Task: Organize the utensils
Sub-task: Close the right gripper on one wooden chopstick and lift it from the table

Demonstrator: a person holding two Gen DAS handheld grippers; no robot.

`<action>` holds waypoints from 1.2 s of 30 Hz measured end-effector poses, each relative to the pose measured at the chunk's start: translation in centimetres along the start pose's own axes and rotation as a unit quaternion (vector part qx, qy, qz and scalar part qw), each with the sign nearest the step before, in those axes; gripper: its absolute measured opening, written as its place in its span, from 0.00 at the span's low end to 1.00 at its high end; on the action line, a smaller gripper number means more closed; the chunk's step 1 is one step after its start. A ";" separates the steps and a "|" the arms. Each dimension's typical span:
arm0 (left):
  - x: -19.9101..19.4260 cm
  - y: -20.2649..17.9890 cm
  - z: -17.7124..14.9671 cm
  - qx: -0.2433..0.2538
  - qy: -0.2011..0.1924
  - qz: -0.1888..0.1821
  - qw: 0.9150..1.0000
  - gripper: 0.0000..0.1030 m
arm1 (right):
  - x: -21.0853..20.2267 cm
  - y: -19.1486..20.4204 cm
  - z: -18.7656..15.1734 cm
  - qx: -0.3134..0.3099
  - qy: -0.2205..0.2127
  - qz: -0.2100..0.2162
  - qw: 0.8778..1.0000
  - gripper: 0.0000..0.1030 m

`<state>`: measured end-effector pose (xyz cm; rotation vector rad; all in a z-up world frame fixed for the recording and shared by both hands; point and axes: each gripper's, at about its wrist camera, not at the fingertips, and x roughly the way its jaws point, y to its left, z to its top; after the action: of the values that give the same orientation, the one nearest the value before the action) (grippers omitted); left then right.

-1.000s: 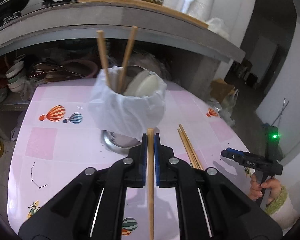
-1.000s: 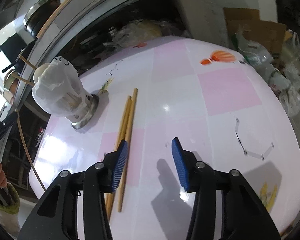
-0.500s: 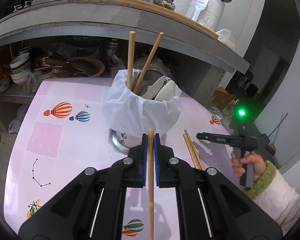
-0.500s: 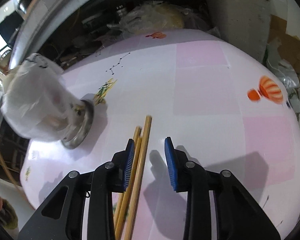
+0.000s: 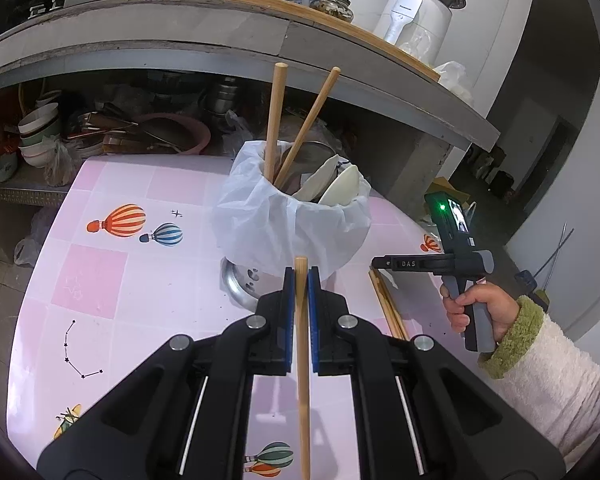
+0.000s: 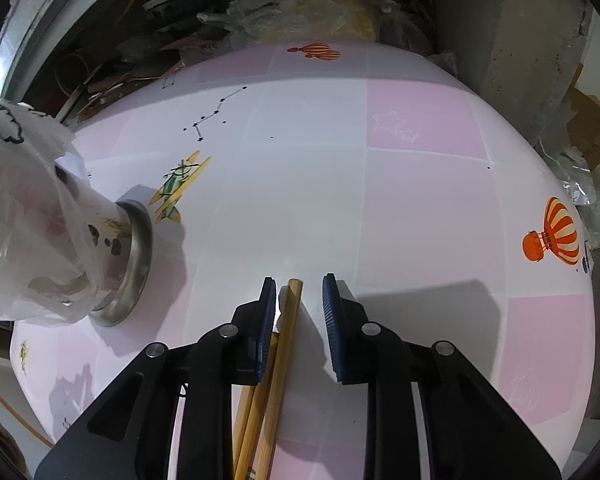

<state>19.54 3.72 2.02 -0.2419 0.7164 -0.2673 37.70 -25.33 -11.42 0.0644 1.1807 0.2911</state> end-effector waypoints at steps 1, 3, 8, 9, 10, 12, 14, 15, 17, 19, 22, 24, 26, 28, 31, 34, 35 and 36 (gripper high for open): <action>0.0 0.1 0.0 -0.001 0.000 0.000 1.000 0.05 | 0.0 -0.1 0.0 0.000 0.003 -0.001 1.000 0.23; 0.0 0.2 0.0 -0.002 -0.001 0.000 1.000 0.05 | 0.4 -0.1 0.2 0.000 0.010 -0.009 1.000 0.23; -0.1 0.3 0.0 -0.003 -0.002 0.000 1.000 0.05 | 0.7 0.3 0.6 -0.010 0.016 -0.025 1.000 0.22; -0.1 0.3 0.0 -0.003 -0.002 0.000 1.000 0.05 | 0.7 0.6 0.6 -0.016 0.018 -0.032 0.999 0.21; -0.1 0.3 0.0 -0.003 -0.002 0.000 1.000 0.05 | 0.7 0.8 0.7 -0.021 0.020 -0.038 0.999 0.21; -0.2 0.3 0.0 -0.003 -0.003 0.000 1.000 0.05 | 0.8 1.2 0.5 -0.033 0.022 -0.052 0.998 0.13; -0.3 0.2 0.0 -0.003 -0.004 0.000 1.000 0.05 | 0.7 1.5 0.4 -0.041 0.024 -0.054 0.997 0.09; -0.4 0.3 0.1 -0.003 -0.005 0.000 1.000 0.05 | 0.7 1.5 0.2 -0.042 0.025 -0.054 0.997 0.08; -0.5 0.2 0.1 -0.003 -0.006 0.000 1.000 0.05 | 0.4 1.4 -0.1 -0.045 0.022 -0.058 0.997 0.07; -0.6 0.1 0.1 -0.002 -0.006 0.000 1.000 0.05 | 0.0 1.1 -0.5 -0.040 0.021 -0.051 0.998 0.07; -0.6 0.0 0.1 0.001 -0.007 -0.001 1.000 0.05 | -0.5 0.4 -0.9 -0.030 0.018 -0.039 0.999 0.07; -0.7 -0.1 0.1 0.002 -0.007 -0.002 1.000 0.05 | -0.9 0.0 -1.1 -0.026 0.018 -0.039 0.999 0.07; -0.7 -0.2 0.1 0.004 -0.008 -0.003 1.000 0.05 | -1.2 -0.4 -1.3 -0.024 0.022 -0.033 0.999 0.07; -0.7 -0.2 0.1 0.004 -0.008 -0.003 1.000 0.05 | -1.7 -0.8 -1.4 -0.018 0.019 -0.024 0.999 0.09; -0.7 -0.3 0.1 0.005 -0.008 -0.004 1.000 0.05 | -2.5 -1.1 -1.6 -0.018 0.015 -0.020 1.000 0.24; -0.8 -0.4 0.1 0.006 -0.008 -0.005 1.000 0.05 | -2.8 -0.9 -1.8 -0.030 0.017 -0.021 0.999 0.25; -0.8 -0.4 0.1 0.007 -0.009 -0.005 1.000 0.05 | -2.7 -0.7 -2.0 -0.036 0.019 -0.021 0.999 0.25; -0.8 -0.4 0.1 0.007 -0.009 -0.005 1.000 0.05 | -2.6 -0.5 -2.2 -0.043 0.021 -0.025 0.999 0.25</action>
<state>18.98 3.60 2.69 -0.2347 0.6956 -0.2791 34.89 -26.67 -9.99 -0.0458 1.2089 0.2995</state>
